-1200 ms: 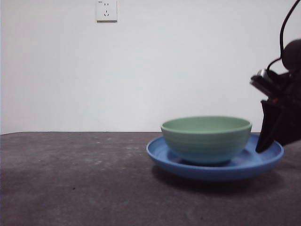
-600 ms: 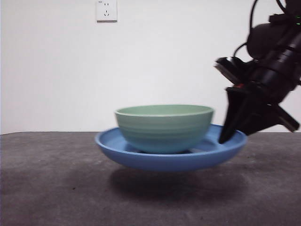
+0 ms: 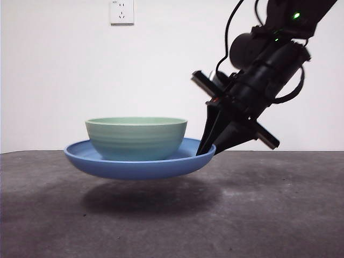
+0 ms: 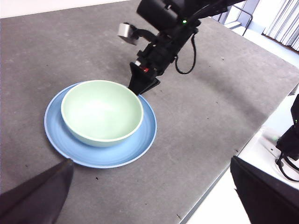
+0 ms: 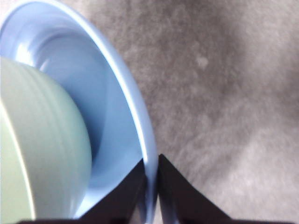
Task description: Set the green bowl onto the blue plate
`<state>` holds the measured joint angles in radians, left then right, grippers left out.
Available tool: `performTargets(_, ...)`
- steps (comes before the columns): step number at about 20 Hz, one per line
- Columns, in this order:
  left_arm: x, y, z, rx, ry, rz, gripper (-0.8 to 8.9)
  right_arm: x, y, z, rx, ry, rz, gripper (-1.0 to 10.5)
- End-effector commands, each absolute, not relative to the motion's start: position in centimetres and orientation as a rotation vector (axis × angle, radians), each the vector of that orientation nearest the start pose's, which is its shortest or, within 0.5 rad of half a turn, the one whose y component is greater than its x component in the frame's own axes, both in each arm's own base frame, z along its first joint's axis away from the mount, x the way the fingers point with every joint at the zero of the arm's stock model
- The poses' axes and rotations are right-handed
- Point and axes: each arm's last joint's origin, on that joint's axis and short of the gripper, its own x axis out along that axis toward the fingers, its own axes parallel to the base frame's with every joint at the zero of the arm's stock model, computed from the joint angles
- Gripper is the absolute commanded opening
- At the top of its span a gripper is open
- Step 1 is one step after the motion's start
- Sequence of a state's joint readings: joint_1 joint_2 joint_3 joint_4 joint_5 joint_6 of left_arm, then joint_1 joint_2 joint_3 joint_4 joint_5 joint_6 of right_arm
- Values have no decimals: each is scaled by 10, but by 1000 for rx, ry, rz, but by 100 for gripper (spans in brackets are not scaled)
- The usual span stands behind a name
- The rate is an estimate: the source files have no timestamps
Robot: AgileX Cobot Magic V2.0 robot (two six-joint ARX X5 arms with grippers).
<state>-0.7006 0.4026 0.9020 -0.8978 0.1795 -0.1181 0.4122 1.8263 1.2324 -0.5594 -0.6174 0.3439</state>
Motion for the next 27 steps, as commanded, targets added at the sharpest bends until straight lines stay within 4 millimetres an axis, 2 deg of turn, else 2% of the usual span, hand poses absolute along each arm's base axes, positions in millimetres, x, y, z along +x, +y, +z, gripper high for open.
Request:
performTargets(1,36,-37,342,-5,434,-849,563,330,167,175,406,1389,698,13)
performTargets(6,36,-37,342,-5,434,-849,563,332,169,152,391,1457,681,13)
performTargets(10,36,-37,342,-5,434,-849,563,332,169,150,362,1452,701,15)
performTargets(12,36,-38,342,-5,434,-849,563,332,169,150,351,1446,711,84)
performTargets(14,36,-38,342,-5,434,-850,563,332,169,150,339,1440,722,220)
performTargets(16,36,-38,342,-5,434,-849,563,332,167,154,318,1421,728,235)
performTargets(20,36,-38,342,-5,434,-849,563,327,154,182,277,1362,702,236)
performTargets(24,36,-38,342,-5,434,-849,563,307,137,237,178,1222,660,249)
performTargets(27,36,-37,342,-5,434,-849,563,281,125,282,142,1107,658,356)
